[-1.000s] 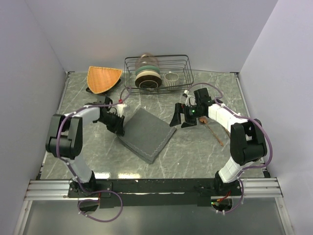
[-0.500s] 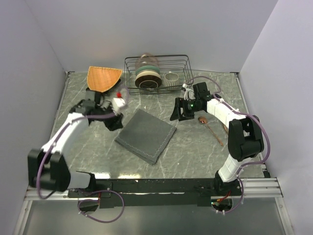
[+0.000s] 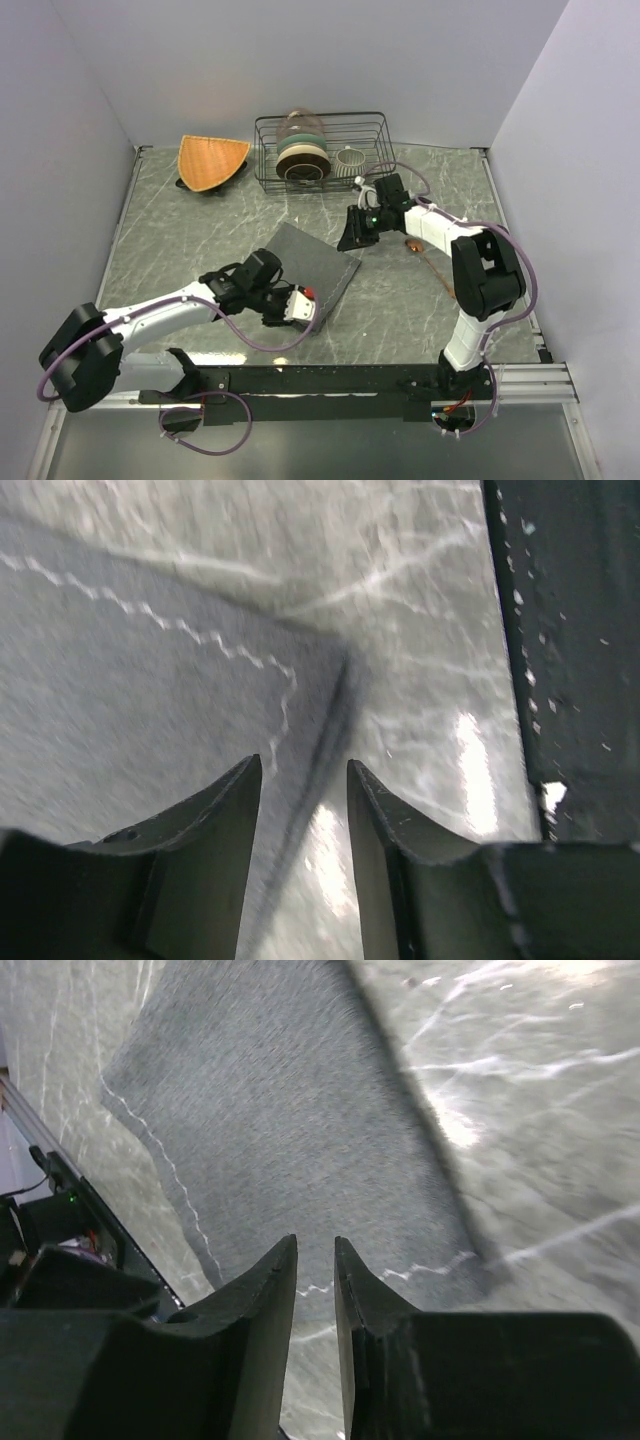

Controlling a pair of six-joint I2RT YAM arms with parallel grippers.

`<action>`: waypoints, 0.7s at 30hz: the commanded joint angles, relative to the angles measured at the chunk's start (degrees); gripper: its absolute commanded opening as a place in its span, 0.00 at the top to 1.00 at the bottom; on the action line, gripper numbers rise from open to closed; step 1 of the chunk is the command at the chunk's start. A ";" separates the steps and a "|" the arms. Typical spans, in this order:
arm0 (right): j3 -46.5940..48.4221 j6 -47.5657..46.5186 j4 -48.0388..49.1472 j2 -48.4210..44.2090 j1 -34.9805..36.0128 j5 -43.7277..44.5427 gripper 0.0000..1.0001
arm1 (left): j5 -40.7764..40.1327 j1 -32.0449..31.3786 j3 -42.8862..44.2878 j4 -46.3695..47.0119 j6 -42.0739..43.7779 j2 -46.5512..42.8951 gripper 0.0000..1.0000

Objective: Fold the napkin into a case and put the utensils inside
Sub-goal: Pick up the top corner of the square folded napkin from the center of the board.

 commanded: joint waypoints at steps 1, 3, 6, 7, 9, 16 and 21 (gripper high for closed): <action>-1.76 2.19 4.73 1.65 1.60 -0.02 0.72 | -2.50 -3.37 0.01 8.67 2.58 2.18 0.55; -2.46 2.63 5.52 2.53 1.87 -0.01 0.73 | -2.85 -4.68 -0.08 9.98 2.75 3.32 0.55; -2.81 3.68 6.40 4.20 2.31 -0.10 0.74 | -3.11 -6.35 0.01 11.21 3.89 5.16 0.55; -2.81 4.29 6.58 4.64 2.48 -0.19 0.75 | -3.29 -6.79 0.10 11.66 4.33 5.61 0.55; -2.64 4.39 6.67 5.69 3.01 0.07 0.76 | -3.47 -7.67 0.01 12.53 4.69 6.83 0.55; -2.46 3.95 5.88 7.28 3.72 0.78 0.79 | -3.47 -8.73 -0.08 14.03 5.39 9.56 0.56; -3.34 4.12 5.88 7.19 3.89 0.69 0.79 | -3.46 -9.35 -0.43 14.38 6.09 10.79 0.58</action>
